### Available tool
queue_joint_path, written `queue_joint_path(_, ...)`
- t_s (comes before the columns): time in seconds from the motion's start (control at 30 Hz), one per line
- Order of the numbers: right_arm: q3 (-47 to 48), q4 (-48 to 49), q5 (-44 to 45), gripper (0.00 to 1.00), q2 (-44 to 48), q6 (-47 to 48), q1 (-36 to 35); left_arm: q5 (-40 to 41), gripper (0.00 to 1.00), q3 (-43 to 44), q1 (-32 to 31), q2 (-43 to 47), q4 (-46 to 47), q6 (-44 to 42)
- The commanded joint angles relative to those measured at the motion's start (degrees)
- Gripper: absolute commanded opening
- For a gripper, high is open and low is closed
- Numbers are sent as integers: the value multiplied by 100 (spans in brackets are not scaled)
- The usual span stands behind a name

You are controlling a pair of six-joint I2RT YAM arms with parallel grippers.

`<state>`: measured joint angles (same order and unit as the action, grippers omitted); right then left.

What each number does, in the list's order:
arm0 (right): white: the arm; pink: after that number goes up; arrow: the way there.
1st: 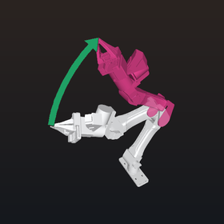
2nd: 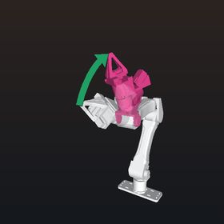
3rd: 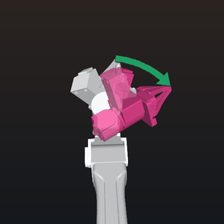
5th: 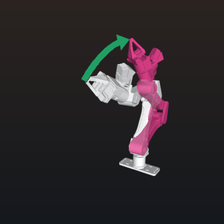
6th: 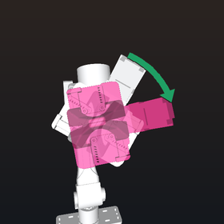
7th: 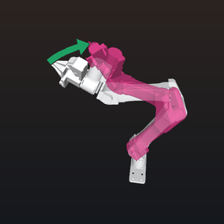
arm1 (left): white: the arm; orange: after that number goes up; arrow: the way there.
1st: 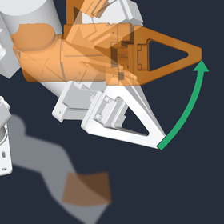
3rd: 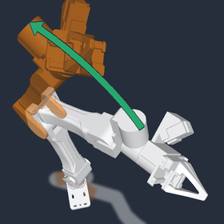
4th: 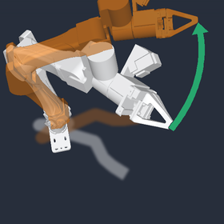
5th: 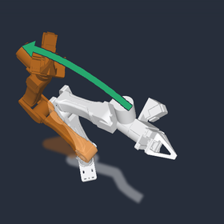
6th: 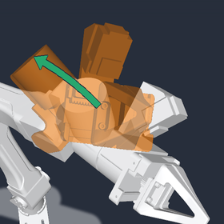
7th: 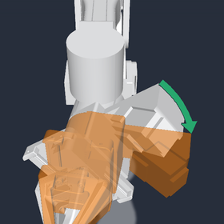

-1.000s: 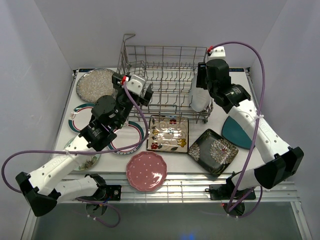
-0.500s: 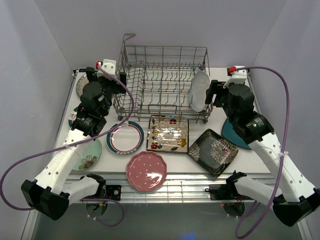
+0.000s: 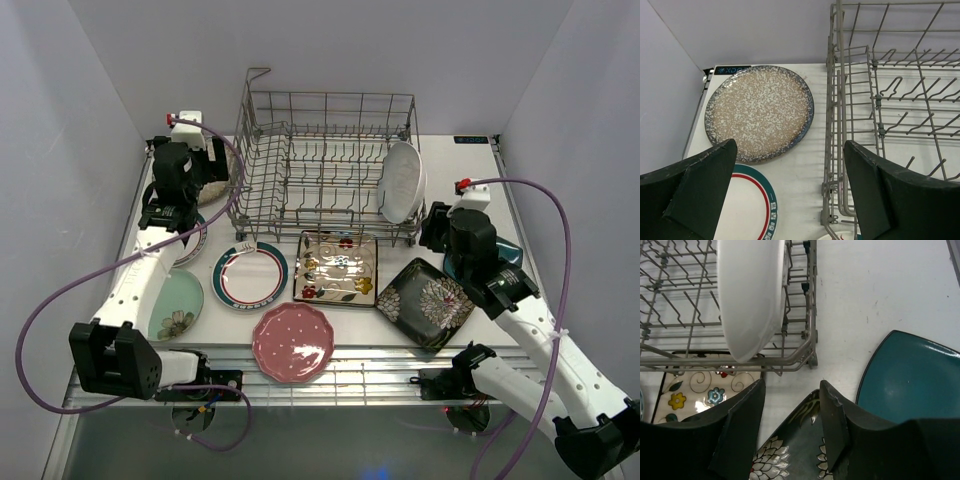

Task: Load the plates into the dish rack
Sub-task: Move the dish rack to the center of the board.

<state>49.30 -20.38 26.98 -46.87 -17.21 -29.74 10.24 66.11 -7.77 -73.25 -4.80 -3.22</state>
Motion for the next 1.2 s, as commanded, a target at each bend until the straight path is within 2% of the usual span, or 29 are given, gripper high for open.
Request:
queue_joint_path(0.0, -262, 236, 273, 53, 3, -335, 20, -312, 98, 157, 118, -31, -13, 208)
queue_joint_path(0.17, -789, 701, -131, 53, 20, -362, 458, -303, 98, 60, 162, -84, 93, 270)
queue_joint_path(0.23, -939, 895, -648, 52, 90, -327, 757, -295, 98, 17, 162, -75, 119, 270)
queue_joint_path(0.33, -1352, 1527, -1606, 52, 248, -335, 1660, -268, 98, -54, 162, -22, 189, 270)
queue_joint_path(0.4, -1397, 1729, -2150, 53, 170, -318, 1909, -233, 98, -98, 171, 39, 225, 270)
queue_joint_path(0.47, -1362, 1862, -2337, 53, -84, -300, 2076, -250, 98, -116, 171, 57, 251, 270)
queue_joint_path(0.63, -1282, 2345, -2646, 54, -489, -335, 2191, -356, 98, -115, 171, 4, 216, 270)
queue_joint_path(0.7, -1291, 2460, -2856, 58, -498, -353, 2191, -321, 98, -150, 171, -5, 225, 445)
queue_joint_path(0.83, -1186, 2504, -2874, 60, -603, -335, 2200, -330, 98, -203, 179, 4, 269, 507)
queue_joint_path(0.93, -1107, 2583, -2970, 59, -770, -300, 2209, -330, 98, -256, 179, -5, 304, 533)
queue_joint_path(1.03, -1019, 2618, -3050, 58, -1016, -300, 2218, -321, 90, -256, 179, -5, 225, 533)
queue_joint_path(1.17, -984, 2855, -3164, 55, -1236, -318, 2244, -330, 90, -379, 179, 127, 313, 568)
